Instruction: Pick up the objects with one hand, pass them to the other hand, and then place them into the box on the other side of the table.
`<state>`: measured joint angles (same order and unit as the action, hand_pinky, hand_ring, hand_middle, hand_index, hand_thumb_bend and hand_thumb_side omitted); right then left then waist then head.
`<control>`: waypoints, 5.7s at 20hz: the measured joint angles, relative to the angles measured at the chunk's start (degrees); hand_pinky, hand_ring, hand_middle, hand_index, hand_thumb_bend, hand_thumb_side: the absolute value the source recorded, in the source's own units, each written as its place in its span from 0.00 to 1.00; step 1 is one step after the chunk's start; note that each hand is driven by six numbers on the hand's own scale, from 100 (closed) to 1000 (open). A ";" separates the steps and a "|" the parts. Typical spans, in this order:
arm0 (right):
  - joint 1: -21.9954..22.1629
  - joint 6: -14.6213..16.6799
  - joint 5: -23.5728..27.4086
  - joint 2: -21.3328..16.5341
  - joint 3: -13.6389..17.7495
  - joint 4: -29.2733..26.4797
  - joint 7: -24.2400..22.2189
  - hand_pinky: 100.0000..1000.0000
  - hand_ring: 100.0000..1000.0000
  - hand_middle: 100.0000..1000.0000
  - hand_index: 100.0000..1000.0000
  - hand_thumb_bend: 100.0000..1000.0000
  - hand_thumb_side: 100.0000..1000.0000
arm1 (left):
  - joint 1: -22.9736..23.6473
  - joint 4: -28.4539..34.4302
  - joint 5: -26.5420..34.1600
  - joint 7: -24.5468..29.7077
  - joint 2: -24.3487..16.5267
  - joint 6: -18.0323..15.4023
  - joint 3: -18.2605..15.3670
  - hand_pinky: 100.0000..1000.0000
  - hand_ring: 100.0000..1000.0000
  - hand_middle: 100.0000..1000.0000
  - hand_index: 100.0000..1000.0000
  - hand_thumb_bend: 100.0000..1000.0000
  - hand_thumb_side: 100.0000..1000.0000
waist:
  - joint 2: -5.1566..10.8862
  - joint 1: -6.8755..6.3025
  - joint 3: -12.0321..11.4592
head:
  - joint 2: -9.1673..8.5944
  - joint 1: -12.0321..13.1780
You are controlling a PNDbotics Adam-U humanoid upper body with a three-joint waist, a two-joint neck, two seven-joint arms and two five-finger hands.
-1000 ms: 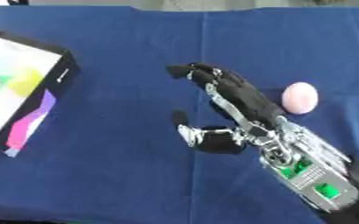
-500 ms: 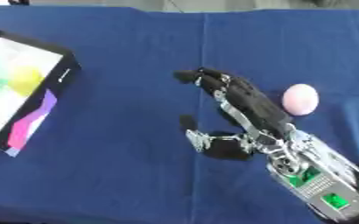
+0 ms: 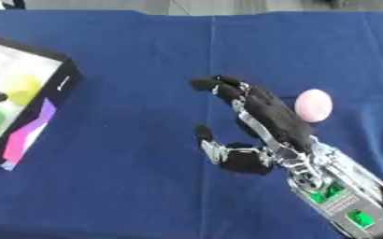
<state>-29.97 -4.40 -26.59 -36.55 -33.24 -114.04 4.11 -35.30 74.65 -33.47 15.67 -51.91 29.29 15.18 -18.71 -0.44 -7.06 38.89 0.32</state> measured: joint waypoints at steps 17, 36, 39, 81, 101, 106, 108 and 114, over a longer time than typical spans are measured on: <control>2.83 0.85 6.06 -2.86 7.29 0.00 3.88 0.84 0.79 0.71 0.85 0.00 0.29 | 7.10 18.94 22.75 -15.30 0.00 -0.02 -9.98 0.82 0.68 0.76 0.86 0.00 0.90 | 0.00 1.02 -0.33 | 1.21 -3.15; 16.23 7.16 19.24 -20.02 27.94 -0.01 -18.91 0.90 0.89 0.81 0.95 0.00 0.16 | 12.72 38.69 47.89 -45.74 18.28 -16.11 -14.78 0.83 0.66 0.77 0.87 0.09 0.90 | -1.65 3.01 -0.61 | -1.82 -10.00; 17.16 5.93 19.01 -21.01 28.87 -0.01 -19.41 0.90 0.90 0.81 0.95 0.00 0.11 | 12.69 38.89 47.11 -45.37 19.87 -17.16 -14.74 0.83 0.66 0.76 0.86 0.10 0.90 | -2.22 3.18 -1.10 | -2.33 -12.19; 22.21 -15.79 1.07 -21.59 29.78 -0.01 -11.64 0.90 0.86 0.71 0.84 0.00 0.00 | 10.26 38.91 44.29 -43.56 24.23 -21.46 -12.63 0.82 0.64 0.75 0.85 0.06 0.89 | -7.58 3.06 -6.76 | -6.83 -18.34; 22.71 -18.17 -2.05 -21.35 30.07 -0.01 -9.38 0.92 0.90 0.78 0.94 0.35 0.00 | 10.56 38.91 43.72 -44.02 24.69 -21.26 -12.62 0.82 0.64 0.74 0.84 0.05 0.88 | -7.69 2.86 -5.85 | -6.69 -18.02; 22.94 -21.54 -8.47 -21.35 30.72 -0.01 -12.10 0.91 0.89 0.77 0.93 0.36 0.00 | 10.58 38.91 43.64 -44.18 24.71 -21.13 -12.62 0.82 0.63 0.74 0.84 0.06 0.88 | -7.70 2.82 -5.75 | -6.72 -18.02; 22.94 -22.98 -9.55 -21.35 30.74 -0.01 -12.63 0.91 0.88 0.74 0.91 0.32 0.00 | 10.58 38.91 43.63 -44.25 24.71 -21.17 -12.61 0.82 0.63 0.75 0.84 0.05 0.88 | -7.71 2.77 -5.81 | -6.78 -18.04; 22.91 -24.82 -6.36 -21.16 30.69 -0.01 -10.01 0.90 0.87 0.70 0.87 0.06 0.00 | 10.57 38.91 43.61 -44.32 24.85 -21.13 -12.59 0.82 0.63 0.75 0.84 0.05 0.88 | -7.92 2.57 -6.04 | -7.10 -18.06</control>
<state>-7.06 -29.22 -32.95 -57.72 -2.55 -114.05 -5.90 -24.72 113.56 10.14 -28.65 -27.06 8.16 2.59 -26.63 2.13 -13.10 31.79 -17.75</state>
